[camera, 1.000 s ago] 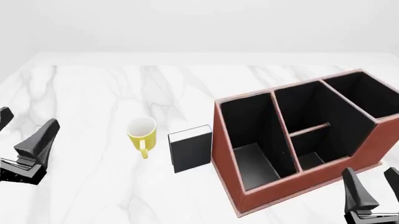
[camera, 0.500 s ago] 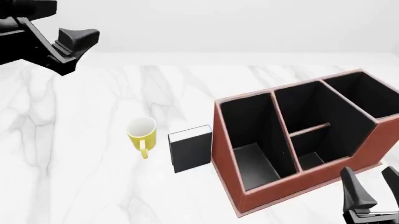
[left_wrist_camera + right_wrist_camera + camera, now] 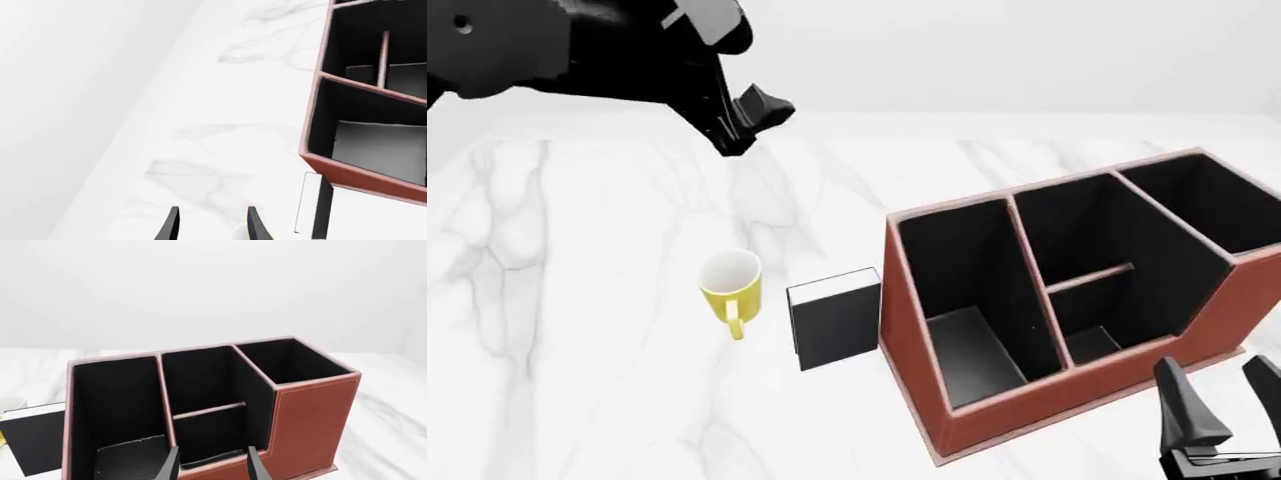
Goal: Pick up the book and place it in the back compartment of the caddy.
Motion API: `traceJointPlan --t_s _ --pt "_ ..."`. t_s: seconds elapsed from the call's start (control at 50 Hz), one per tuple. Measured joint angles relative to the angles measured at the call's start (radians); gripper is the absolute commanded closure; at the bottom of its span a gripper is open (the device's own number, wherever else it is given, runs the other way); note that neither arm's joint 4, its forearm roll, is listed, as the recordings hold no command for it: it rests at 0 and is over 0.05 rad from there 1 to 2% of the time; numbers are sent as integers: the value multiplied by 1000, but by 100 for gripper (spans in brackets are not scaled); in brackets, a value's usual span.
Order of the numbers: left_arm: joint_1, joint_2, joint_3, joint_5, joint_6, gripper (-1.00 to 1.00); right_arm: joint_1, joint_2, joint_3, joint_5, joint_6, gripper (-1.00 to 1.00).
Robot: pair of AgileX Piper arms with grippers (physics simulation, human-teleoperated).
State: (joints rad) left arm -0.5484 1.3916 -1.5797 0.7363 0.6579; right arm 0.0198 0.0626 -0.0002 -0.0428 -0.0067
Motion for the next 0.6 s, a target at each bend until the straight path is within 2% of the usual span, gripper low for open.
traceJointPlan --t_s 0.18,0.6 --pt "-32 75 51 -34 8 -100 4 -1 0 2 0 -100" --pt "-112 125 228 -153 -44 -100 9 2 0 2 -1 -100"
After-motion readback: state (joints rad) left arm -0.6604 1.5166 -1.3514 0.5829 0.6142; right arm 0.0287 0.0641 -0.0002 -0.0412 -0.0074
